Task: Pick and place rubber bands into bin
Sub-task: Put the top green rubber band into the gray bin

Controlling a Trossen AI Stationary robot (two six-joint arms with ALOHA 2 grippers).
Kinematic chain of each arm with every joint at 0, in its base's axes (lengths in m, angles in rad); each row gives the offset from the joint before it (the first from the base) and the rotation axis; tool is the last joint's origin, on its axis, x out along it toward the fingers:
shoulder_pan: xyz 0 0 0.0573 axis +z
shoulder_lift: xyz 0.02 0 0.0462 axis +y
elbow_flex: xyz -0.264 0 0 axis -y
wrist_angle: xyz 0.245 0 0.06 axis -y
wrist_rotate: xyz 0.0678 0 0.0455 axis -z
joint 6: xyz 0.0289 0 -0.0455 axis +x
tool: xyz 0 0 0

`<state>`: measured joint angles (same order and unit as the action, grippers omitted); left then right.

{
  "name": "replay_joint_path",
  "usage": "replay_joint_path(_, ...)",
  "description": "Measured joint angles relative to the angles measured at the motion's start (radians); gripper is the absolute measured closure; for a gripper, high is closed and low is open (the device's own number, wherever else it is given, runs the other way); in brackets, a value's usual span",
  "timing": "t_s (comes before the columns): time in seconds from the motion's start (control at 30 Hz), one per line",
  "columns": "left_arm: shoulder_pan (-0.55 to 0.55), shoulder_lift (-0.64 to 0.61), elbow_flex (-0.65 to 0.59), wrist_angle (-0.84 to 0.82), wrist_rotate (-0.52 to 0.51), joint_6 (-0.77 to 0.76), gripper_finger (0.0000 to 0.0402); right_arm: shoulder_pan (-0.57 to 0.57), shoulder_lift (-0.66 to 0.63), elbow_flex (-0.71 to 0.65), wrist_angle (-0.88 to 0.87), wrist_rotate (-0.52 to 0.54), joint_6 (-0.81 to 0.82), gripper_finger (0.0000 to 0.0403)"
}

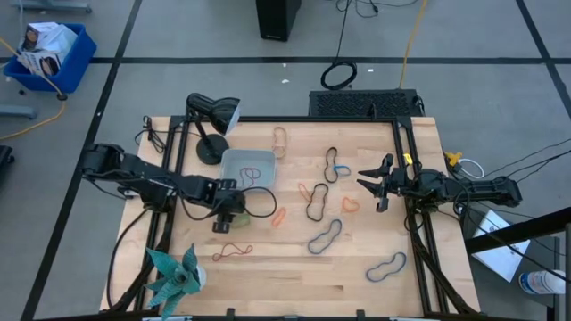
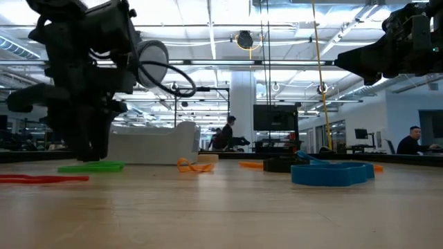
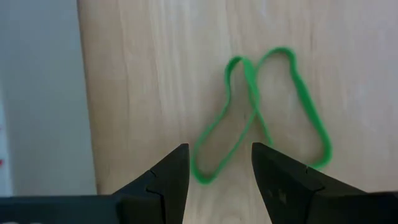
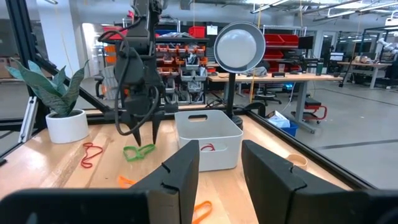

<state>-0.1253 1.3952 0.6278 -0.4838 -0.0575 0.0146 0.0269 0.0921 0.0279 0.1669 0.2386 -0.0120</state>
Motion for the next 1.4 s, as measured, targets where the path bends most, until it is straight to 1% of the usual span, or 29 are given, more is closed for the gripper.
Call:
replay_joint_path(0.13,0.000,-0.001,-0.032,0.067,-0.011,-0.001,0.0220,0.000,0.000,0.000,0.001,0.000,0.000,0.0287)
replay_joint_path(0.23,0.000,-0.001,-0.067,0.133,-0.042,-0.004,0.0220,0.000,0.000,0.000,0.001,0.000,0.000,0.0287)
replay_joint_path(0.3,0.001,-0.003,-0.084,0.163,-0.048,-0.028,0.0220,0.000,0.000,0.000,0.001,0.000,0.000,0.0287)
replay_joint_path(0.47,0.005,-0.004,-0.103,0.172,-0.028,-0.107,0.0220,0.000,0.000,0.000,0.001,0.000,0.000,0.0287)
replay_joint_path(0.57,0.006,-0.003,-0.105,0.172,-0.023,-0.123,0.0226,0.000,0.000,0.000,0.001,0.000,0.000,0.0287)
replay_joint_path(0.63,0.006,-0.003,-0.105,0.176,-0.021,-0.124,0.0242,0.000,0.000,0.000,0.000,0.000,0.000,0.0287)
replay_joint_path(0.7,0.005,-0.003,-0.105,0.179,-0.014,-0.124,0.0267,0.000,0.000,0.000,0.001,0.000,0.000,0.0287)
replay_joint_path(0.93,0.005,-0.002,-0.106,0.200,0.010,-0.123,0.0381,0.000,0.000,0.000,0.001,0.000,0.000,0.0287)
replay_joint_path(0.97,0.005,-0.001,-0.106,0.203,0.009,-0.122,0.0390,0.000,0.000,0.000,0.001,0.000,0.000,0.0287)
replay_joint_path(1.1,0.005,-0.001,-0.106,0.213,0.004,-0.121,0.0388,0.000,0.000,0.000,0.001,0.000,0.000,0.0287)
replay_joint_path(1.2,0.005,0.002,-0.087,0.202,-0.001,-0.115,0.0395,0.000,0.000,0.000,0.001,0.000,0.000,0.0287)
replay_joint_path(1.3,0.007,-0.007,-0.045,0.188,-0.013,-0.115,0.0394,0.000,0.000,0.000,0.001,0.000,0.000,0.0287)
replay_joint_path(1.4,0.007,-0.019,0.018,0.105,-0.013,-0.115,0.0397,0.000,0.000,0.000,0.000,0.000,0.000,0.0287)
